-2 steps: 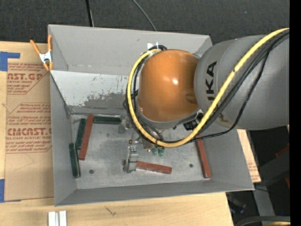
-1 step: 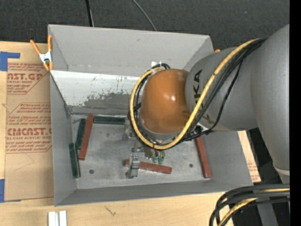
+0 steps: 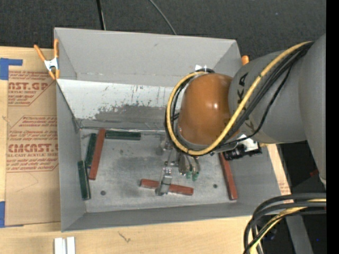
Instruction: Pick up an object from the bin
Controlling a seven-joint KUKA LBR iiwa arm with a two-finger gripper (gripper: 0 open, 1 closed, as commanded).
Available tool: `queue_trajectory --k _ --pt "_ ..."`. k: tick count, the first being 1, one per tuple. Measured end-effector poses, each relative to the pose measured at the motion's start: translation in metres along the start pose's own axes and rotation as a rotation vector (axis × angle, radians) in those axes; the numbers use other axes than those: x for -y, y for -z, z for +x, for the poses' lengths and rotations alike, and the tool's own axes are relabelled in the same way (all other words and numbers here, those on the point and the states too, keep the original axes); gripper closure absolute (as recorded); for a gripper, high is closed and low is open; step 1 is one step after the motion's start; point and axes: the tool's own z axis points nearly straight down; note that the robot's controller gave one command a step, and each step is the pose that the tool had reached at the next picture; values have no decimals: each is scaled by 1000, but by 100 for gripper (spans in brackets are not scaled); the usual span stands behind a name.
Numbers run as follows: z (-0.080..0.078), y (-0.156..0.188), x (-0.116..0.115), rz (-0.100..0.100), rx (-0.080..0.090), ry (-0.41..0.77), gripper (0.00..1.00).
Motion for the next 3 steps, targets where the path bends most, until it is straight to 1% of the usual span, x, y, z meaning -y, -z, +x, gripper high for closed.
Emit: queue_trajectory --k 1,2,3 --pt "7 -23 21 0 4 160 0" --pt "5 -85 29 -2 5 -41 0" --pt "12 -87 19 -1 6 -49 100"
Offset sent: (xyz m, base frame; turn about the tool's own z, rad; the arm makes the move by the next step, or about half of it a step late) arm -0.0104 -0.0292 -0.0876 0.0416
